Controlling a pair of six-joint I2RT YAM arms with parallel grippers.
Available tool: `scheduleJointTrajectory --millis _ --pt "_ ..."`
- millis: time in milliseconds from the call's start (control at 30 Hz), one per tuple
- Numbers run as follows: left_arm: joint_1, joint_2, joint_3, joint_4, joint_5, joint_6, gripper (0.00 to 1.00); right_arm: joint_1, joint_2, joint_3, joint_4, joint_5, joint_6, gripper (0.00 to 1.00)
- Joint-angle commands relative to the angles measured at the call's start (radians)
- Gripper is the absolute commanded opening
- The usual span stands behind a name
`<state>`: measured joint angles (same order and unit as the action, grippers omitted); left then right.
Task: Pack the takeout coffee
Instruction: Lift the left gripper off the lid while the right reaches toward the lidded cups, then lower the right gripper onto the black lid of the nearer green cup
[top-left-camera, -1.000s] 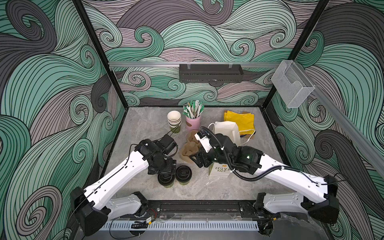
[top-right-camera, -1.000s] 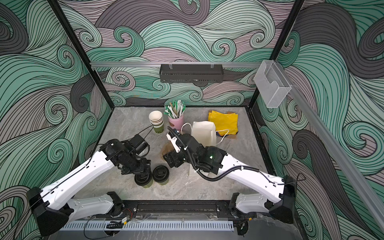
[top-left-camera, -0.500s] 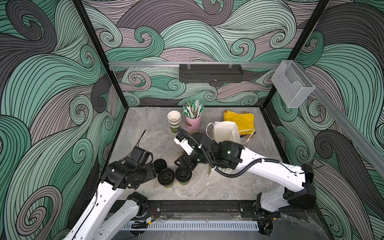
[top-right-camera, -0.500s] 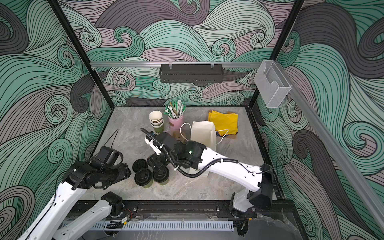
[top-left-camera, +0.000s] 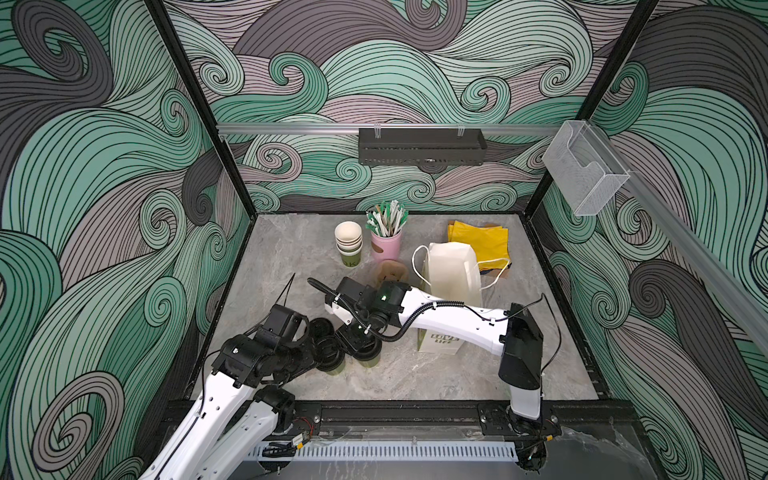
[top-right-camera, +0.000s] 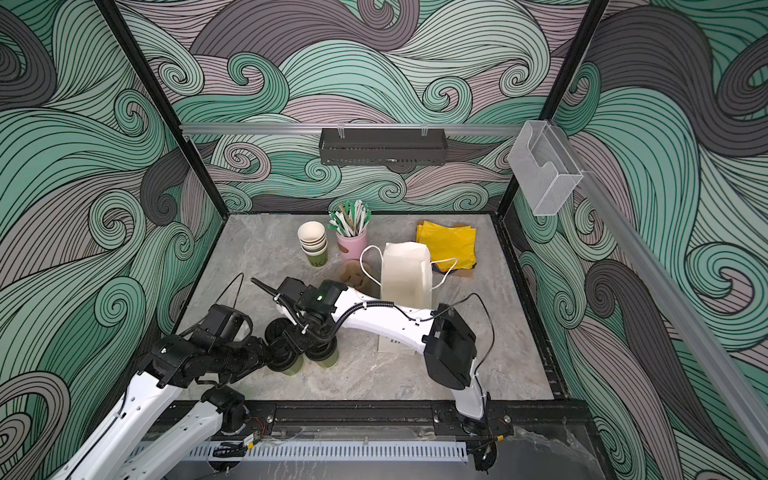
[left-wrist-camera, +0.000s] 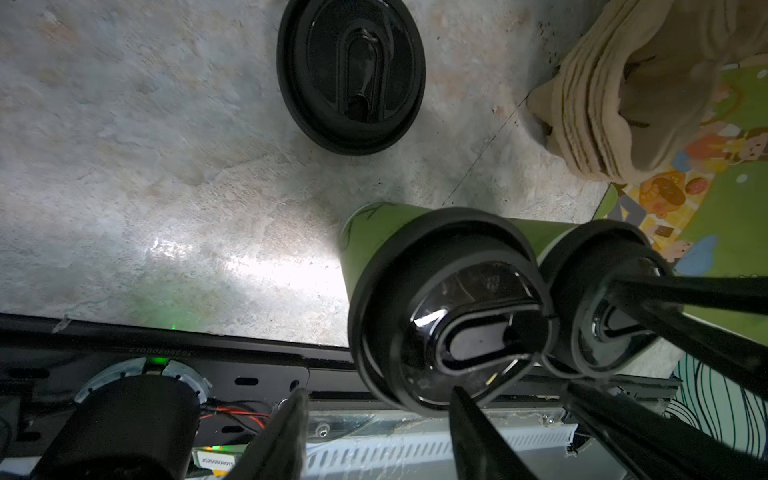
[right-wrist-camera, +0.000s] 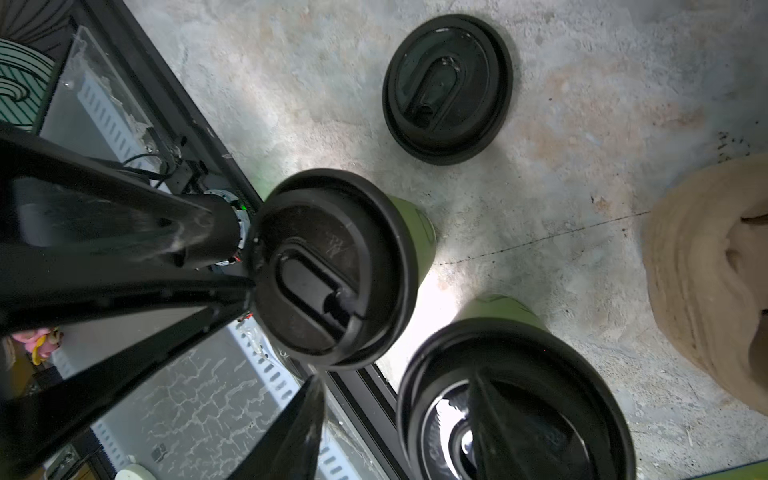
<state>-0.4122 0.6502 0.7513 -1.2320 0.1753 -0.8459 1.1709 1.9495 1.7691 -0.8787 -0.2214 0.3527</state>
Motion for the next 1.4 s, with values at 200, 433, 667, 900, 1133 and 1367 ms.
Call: scheduleJointTrajectory --millis 200,433,667,900,1133,1367 --pt "0.01 0.005 -0.02 0.055 0.012 -0.02 0.49 -0.022 0.03 0.051 0.011 -0.05 0.002 0.51" --pt "0.011 0.013 -0.031 0.074 -0.008 -0.026 0.46 -0.025 0.083 0.095 0.01 -0.071 -0.003 0.46" --pt "0.013 0.025 -0.041 0.095 -0.009 -0.028 0.42 -0.029 0.121 0.107 0.012 -0.069 -0.003 0.42" --pt "0.014 0.03 -0.052 0.07 -0.037 -0.013 0.36 -0.036 0.138 0.09 0.012 -0.052 0.009 0.38" --pt "0.015 0.031 -0.063 0.043 -0.05 -0.004 0.34 -0.035 0.141 0.06 0.01 -0.053 0.015 0.38" --pt "0.014 0.032 -0.073 0.048 -0.025 0.024 0.35 -0.035 0.149 0.078 -0.006 -0.061 0.017 0.37"
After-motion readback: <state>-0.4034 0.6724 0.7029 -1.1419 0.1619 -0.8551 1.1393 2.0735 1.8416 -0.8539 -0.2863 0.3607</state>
